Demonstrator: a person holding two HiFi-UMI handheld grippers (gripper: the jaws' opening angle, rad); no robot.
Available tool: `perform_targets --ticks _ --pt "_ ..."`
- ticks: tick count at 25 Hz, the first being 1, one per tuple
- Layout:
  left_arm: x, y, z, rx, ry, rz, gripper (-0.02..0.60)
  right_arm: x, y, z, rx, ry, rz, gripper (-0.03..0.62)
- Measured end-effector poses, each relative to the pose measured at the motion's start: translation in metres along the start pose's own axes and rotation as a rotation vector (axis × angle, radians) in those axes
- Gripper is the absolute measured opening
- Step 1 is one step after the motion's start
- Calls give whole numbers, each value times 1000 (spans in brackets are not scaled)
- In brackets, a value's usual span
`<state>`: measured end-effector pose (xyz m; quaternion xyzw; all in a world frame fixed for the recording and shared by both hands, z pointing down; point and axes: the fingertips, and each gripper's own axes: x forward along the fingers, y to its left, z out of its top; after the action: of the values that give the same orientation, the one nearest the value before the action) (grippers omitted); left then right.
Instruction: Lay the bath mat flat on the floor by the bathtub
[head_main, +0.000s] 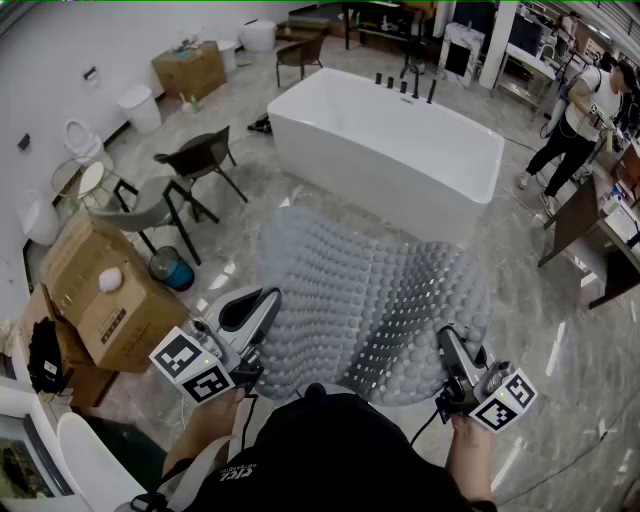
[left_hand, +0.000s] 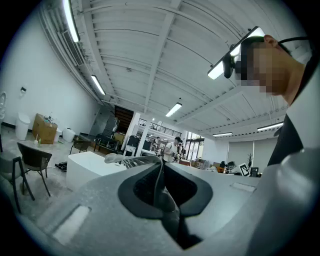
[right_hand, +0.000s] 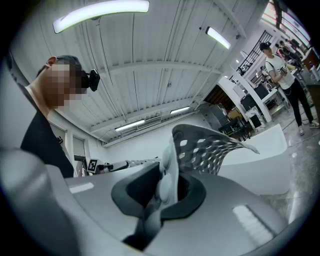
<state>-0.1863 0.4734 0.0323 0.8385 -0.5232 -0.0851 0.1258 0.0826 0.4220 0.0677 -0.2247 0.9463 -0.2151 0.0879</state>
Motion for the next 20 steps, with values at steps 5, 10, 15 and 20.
perform_targets --ticks 5,10,15,20 --pt "1 3 -1 11 2 -3 18 7 -1 -3 -4 7 5 18" --pt "-4 15 2 18 -5 1 18 19 3 -5 -13 12 3 18" --pt "-12 22 8 34 -12 -2 18 32 12 -8 -36 18 10 23" --pt "-24 34 14 25 -31 -23 18 54 21 -13 -38 21 14 26"
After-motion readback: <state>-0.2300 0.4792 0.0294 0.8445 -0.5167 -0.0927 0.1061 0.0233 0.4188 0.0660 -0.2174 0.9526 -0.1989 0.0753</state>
